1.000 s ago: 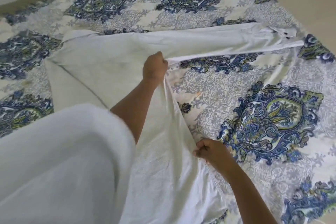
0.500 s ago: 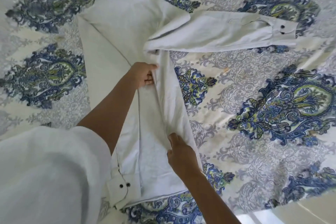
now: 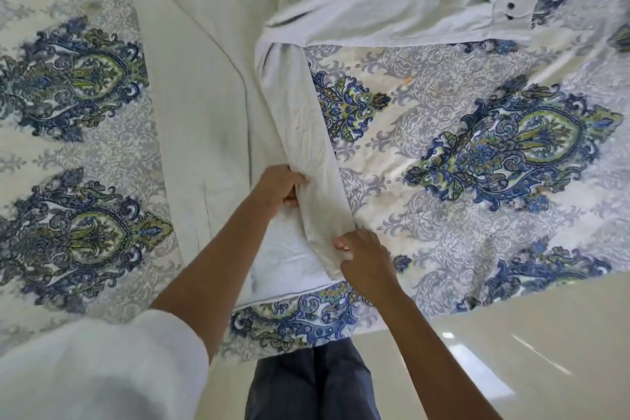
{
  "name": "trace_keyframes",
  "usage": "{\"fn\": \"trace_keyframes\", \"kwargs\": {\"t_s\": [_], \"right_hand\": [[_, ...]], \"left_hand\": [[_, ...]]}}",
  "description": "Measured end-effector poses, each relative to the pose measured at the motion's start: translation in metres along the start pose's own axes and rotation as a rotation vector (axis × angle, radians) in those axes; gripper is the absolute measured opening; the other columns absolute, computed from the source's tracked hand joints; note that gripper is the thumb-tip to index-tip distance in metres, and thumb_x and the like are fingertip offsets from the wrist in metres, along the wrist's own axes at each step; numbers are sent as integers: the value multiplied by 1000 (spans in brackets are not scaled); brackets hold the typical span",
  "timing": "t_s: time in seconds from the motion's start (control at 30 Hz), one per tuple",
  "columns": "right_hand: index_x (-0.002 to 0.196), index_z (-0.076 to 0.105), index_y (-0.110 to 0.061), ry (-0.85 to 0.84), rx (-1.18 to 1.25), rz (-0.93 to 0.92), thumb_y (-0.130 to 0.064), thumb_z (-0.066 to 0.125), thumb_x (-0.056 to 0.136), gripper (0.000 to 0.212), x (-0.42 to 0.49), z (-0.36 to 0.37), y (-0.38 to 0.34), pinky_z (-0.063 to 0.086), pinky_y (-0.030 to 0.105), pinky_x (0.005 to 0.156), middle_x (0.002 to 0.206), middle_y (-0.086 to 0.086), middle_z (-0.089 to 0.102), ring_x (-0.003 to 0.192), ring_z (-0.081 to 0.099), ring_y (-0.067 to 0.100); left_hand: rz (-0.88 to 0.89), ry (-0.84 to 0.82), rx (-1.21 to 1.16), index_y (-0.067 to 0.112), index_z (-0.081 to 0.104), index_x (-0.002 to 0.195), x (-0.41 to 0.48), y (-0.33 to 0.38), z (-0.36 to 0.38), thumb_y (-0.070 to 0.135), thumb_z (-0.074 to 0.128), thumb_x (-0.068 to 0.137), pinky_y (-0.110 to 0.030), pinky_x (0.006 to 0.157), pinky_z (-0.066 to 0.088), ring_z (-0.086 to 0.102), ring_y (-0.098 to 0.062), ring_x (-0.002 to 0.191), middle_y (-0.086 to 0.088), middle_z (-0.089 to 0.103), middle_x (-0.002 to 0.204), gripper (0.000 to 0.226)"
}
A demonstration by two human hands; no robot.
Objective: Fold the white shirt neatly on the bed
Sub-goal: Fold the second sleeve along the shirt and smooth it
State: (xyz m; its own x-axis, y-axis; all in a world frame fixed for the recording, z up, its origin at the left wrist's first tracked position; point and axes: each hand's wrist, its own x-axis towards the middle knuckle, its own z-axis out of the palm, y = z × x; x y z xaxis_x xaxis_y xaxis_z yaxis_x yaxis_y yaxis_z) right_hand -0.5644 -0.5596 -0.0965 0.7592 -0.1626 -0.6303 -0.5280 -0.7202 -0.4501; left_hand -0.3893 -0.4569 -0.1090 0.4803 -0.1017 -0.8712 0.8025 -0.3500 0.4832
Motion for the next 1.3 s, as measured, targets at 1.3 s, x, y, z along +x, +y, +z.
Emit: {"fn": "trace_keyframes", "kwargs": {"t_s": [1.3], "right_hand": [[76,62,-1,-78,665,308,-16,64,86,18,-18,19,42,30,16,44,58,2,47,48,35,11]], "left_hand": [[-74,17,-181,9,56,79,-72,-135,8,-8,57,84,-23,63,53,60,-19,75,-7,61,81,18]]}}
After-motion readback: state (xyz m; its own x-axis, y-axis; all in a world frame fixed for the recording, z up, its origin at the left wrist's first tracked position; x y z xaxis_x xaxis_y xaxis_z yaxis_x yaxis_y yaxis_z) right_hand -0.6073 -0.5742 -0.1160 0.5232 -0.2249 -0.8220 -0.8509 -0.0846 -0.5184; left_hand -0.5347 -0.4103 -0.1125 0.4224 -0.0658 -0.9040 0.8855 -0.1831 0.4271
